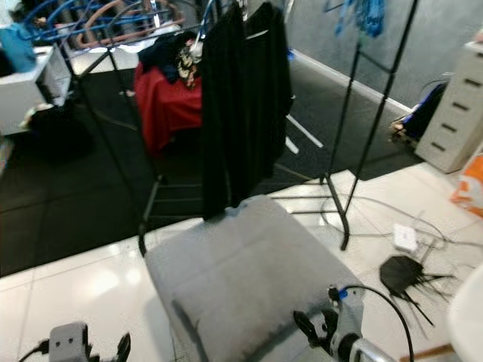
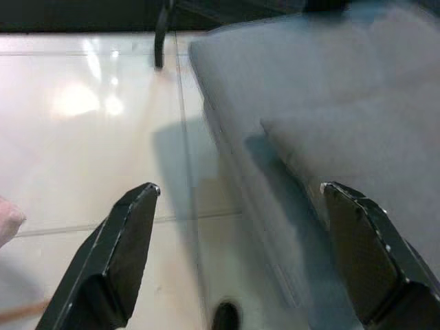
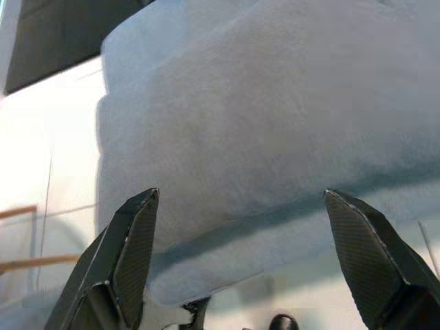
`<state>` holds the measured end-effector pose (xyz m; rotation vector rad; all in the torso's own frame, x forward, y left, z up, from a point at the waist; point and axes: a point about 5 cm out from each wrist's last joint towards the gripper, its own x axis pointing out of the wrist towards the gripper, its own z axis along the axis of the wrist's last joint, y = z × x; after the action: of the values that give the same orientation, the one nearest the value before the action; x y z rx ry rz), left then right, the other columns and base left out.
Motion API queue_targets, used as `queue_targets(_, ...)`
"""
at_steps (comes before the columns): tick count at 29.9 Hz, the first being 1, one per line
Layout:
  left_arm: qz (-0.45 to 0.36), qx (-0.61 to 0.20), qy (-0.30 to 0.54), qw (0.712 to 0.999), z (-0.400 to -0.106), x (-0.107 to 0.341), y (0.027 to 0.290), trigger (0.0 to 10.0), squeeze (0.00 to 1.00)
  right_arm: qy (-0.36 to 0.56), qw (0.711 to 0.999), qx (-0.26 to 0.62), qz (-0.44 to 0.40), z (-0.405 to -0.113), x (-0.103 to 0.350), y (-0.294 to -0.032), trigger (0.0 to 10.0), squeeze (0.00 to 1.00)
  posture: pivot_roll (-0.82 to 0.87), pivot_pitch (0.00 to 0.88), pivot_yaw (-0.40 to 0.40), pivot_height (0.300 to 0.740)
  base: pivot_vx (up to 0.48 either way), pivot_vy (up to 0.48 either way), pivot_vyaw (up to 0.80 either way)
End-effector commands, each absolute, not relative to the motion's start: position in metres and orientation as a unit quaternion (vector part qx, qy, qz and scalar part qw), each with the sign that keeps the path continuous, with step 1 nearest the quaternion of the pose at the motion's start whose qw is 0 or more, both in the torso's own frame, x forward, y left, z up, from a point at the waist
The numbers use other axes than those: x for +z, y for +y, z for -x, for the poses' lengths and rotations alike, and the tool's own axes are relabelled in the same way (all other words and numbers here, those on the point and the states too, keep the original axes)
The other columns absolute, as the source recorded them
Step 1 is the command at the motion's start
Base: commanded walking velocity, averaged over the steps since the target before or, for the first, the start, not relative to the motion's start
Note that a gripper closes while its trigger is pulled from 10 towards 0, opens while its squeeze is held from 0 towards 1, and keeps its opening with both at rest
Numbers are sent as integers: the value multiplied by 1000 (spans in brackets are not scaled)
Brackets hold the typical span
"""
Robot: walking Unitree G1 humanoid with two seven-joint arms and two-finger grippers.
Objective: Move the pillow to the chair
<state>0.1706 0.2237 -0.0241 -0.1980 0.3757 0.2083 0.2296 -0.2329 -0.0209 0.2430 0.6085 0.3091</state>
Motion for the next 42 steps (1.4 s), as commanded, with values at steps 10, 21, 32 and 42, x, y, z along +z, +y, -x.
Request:
queue_targets(10, 104, 113, 220, 963, -159, -35, 231, 10000, 0, 315, 931, 113, -147, -224, -29, -228, 10000, 0, -142, 48, -33, 740, 0, 0, 0)
queue_targets(21, 105, 115, 235, 959, -159, -39, 228, 10000, 0, 323, 929, 110, -144, -224, -29, -230, 10000, 0, -144, 56, -39, 740, -149, 0, 0)
queue_targets(32, 103, 115, 240, 958, -158, -41, 228, 10000, 0, 322, 929, 108, -145, -224, -29, -230, 10000, 0, -147, 56, -38, 740, -320, 0, 0)
queue_targets(42, 70, 112, 234, 963, -161, -38, 232, 10000, 0, 311, 932, 109, -154, -225, -27, -228, 10000, 0, -146, 54, -37, 740, -158, 0, 0)
